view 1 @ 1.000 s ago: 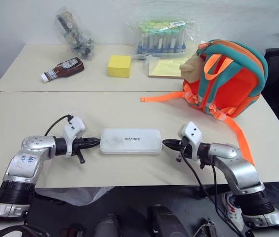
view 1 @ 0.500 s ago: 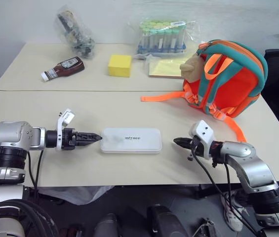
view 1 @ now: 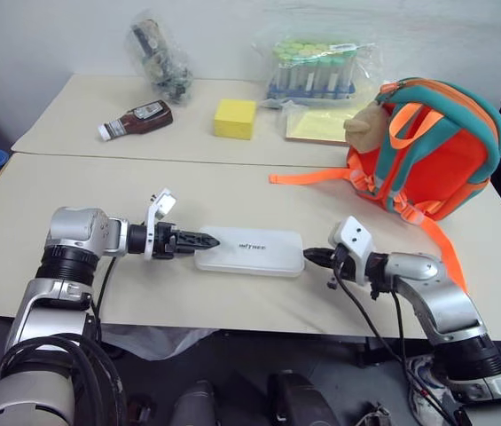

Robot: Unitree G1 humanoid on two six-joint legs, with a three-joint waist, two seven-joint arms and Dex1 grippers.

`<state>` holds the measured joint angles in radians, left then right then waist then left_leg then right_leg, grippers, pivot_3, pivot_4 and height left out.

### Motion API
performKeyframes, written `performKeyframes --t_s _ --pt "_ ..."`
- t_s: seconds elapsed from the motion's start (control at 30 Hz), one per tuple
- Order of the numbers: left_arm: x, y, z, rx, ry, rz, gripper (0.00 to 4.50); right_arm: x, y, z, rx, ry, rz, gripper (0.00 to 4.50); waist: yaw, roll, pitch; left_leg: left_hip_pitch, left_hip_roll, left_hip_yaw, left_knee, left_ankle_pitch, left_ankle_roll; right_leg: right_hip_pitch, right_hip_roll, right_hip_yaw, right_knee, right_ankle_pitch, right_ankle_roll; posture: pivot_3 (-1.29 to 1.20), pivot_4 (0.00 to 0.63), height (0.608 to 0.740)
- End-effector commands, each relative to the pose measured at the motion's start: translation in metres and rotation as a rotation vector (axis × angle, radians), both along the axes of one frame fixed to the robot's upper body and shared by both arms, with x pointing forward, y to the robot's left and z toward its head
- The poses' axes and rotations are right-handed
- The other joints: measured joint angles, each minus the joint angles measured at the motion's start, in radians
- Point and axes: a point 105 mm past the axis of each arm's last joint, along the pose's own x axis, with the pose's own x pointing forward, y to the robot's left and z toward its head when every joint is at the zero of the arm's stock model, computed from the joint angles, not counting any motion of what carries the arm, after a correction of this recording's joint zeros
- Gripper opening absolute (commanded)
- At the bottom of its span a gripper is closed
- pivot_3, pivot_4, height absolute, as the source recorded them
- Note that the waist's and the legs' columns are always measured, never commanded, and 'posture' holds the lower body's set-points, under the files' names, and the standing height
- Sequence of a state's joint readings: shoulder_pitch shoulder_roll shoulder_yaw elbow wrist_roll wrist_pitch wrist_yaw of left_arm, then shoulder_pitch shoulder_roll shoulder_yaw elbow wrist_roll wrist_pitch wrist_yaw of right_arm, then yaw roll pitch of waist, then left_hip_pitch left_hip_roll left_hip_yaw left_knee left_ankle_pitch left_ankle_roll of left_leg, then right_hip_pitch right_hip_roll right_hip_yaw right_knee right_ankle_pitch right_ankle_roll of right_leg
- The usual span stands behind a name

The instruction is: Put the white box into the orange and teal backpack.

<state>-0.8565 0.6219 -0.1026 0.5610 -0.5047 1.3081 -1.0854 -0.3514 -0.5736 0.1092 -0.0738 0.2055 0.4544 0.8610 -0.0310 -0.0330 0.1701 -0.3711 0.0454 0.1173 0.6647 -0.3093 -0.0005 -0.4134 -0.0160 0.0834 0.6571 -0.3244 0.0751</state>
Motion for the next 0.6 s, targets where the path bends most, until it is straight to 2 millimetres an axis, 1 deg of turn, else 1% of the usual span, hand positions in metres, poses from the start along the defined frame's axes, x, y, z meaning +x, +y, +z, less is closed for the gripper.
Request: performKeyframes --t_s 0.03,0.1,0.13,0.27,0.3,0.33,0.4,0.43,0.5,0.57,0.6 --pt "-0.008 -0.018 -0.007 -0.031 0.063 -0.061 4.10 0.002 0.007 0.012 0.019 -0.051 0.020 0.00 0.000 0.000 0.000 0.000 0.000 0.000 0.000 0.000 0.000 0.000 0.000 0.000 0.000 0.000 0.000 0.00 0.150 0.740" --pt "-0.005 -0.021 -0.004 -0.052 0.061 -0.055 3.73 0.002 0.008 0.010 0.023 -0.049 0.018 0.00 0.000 0.000 0.000 -0.001 0.000 0.000 0.000 0.000 0.000 0.000 0.000 0.000 -0.001 0.000 0.000 0.00 0.150 0.740" --pt "-0.004 -0.023 -0.001 -0.067 0.057 -0.058 3.35 0.001 0.008 0.010 0.029 -0.047 0.015 0.00 -0.001 0.000 0.000 -0.001 0.001 0.000 0.000 0.000 0.000 0.000 0.000 0.000 -0.002 0.000 0.000 0.00 0.150 0.740" --pt "-0.001 -0.029 0.004 -0.093 0.044 -0.062 2.22 -0.002 0.010 0.008 0.044 -0.045 0.005 0.00 -0.003 0.000 0.000 -0.002 0.001 0.000 0.000 0.000 0.000 -0.001 0.001 0.000 -0.001 0.000 0.000 0.00 0.150 0.740" --pt "0.001 -0.030 0.005 -0.097 0.036 -0.055 2.07 -0.002 0.009 0.008 0.045 -0.046 0.001 0.00 -0.004 0.000 0.000 -0.002 0.002 0.000 0.000 0.000 -0.001 -0.001 0.002 0.000 -0.001 0.000 0.000 0.00 0.150 0.740" --pt "0.003 -0.030 0.006 -0.100 0.031 -0.047 1.77 -0.003 0.009 0.008 0.046 -0.047 -0.002 0.00 -0.004 0.000 0.000 -0.002 0.002 0.000 0.000 0.000 -0.001 -0.001 0.002 0.000 -0.001 0.000 0.000 0.00 0.150 0.740" --pt "0.005 -0.027 0.010 -0.112 0.019 -0.028 1.40 -0.005 0.005 0.008 0.045 -0.055 -0.020 0.00 -0.004 0.000 0.000 -0.001 0.002 0.000 0.000 0.000 -0.001 -0.001 0.002 0.000 -0.001 0.000 0.000 0.00 0.150 0.740" --pt "0.006 -0.026 0.012 -0.117 0.016 -0.021 1.30 -0.005 0.003 0.009 0.044 -0.059 -0.027 0.00 -0.006 0.000 0.000 -0.001 0.002 0.000 0.000 0.000 -0.001 0.000 0.002 0.000 0.000 0.000 0.000 0.00 0.150 0.740" --pt "0.006 -0.020 0.021 -0.154 -0.001 -0.017 1.28 -0.007 -0.006 0.014 0.053 -0.078 -0.064 0.00 -0.009 -0.001 0.000 -0.001 0.002 0.000 0.000 0.000 -0.001 -0.001 0.002 0.000 0.000 0.000 0.000 0.00 0.150 0.740" --pt "0.002 -0.013 0.036 -0.198 -0.028 -0.012 1.28 -0.009 -0.026 0.026 0.086 -0.103 -0.156 0.00 -0.011 0.000 0.000 -0.001 0.002 0.000 0.000 0.000 -0.001 -0.001 0.002 0.000 0.001 0.000 0.000 0.00 0.150 0.740" --pt "0.001 -0.011 0.041 -0.212 -0.036 -0.013 1.28 -0.010 -0.033 0.030 0.097 -0.110 -0.188 0.00 -0.015 -0.001 0.000 -0.001 0.002 0.000 -0.001 0.000 -0.002 -0.002 0.002 0.000 0.001 0.000 0.000 0.00 0.150 0.740"
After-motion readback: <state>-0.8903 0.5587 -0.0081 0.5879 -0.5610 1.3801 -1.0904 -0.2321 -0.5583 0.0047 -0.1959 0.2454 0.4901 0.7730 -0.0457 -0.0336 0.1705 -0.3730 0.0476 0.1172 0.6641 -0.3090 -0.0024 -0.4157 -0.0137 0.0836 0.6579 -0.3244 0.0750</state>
